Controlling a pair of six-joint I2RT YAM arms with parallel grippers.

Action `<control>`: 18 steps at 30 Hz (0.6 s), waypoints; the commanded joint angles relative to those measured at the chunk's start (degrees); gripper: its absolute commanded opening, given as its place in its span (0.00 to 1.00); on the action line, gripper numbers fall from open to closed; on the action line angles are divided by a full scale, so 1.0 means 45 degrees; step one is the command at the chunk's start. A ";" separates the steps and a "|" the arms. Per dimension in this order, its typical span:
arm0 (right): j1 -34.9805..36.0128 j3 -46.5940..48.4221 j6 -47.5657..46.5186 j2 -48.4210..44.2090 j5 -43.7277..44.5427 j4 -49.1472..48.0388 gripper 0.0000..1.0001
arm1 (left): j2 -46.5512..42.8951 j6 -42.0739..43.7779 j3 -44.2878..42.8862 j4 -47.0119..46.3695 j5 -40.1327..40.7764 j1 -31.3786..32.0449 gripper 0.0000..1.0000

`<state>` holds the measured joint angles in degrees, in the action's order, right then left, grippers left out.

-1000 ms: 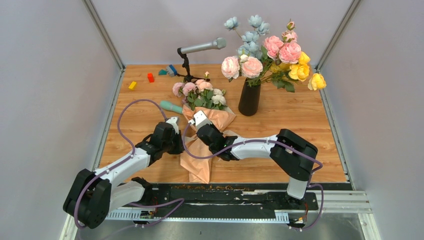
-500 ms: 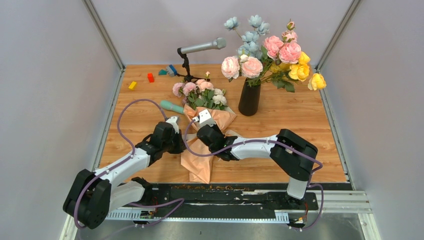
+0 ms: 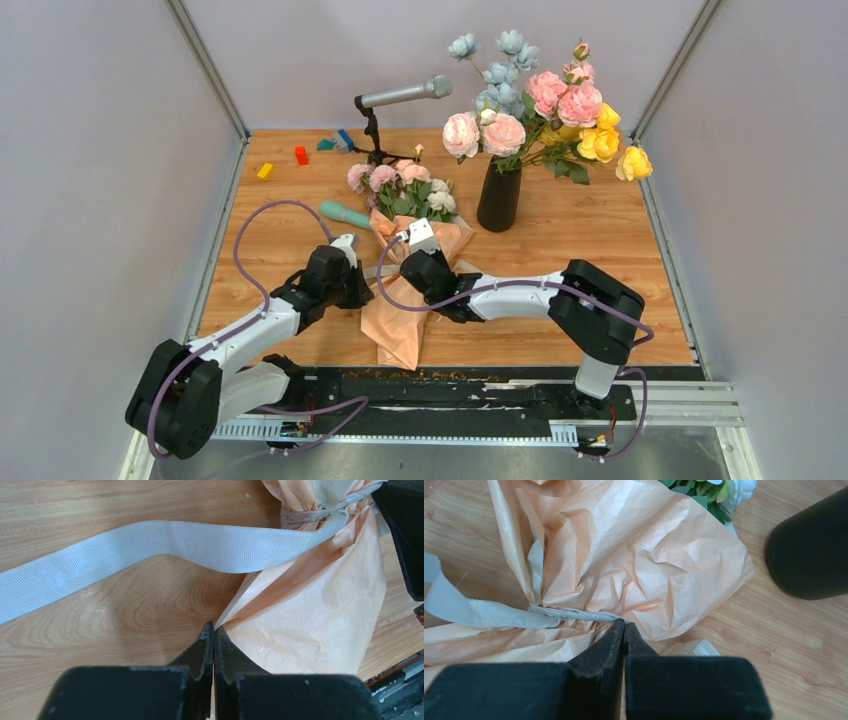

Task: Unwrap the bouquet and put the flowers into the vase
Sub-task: Untie the ribbon from the wrapping paper.

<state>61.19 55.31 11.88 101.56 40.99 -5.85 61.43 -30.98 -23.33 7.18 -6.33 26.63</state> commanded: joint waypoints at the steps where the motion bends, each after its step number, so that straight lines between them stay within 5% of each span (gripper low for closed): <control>1: -0.0655 -0.0330 0.0156 -0.0675 0.1294 0.0873 0.02 | -0.0174 0.0015 0.0283 0.0873 0.0975 -0.0083 0.00; 18: -0.1221 -0.1038 0.1185 -0.1455 0.0617 0.1242 0.02 | -0.0184 -0.0086 0.0359 0.0944 0.1074 -0.0137 0.00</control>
<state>59.05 52.10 16.71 97.89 36.75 -4.91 61.36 -31.81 -23.27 6.94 -6.35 26.65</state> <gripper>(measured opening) 0.022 0.006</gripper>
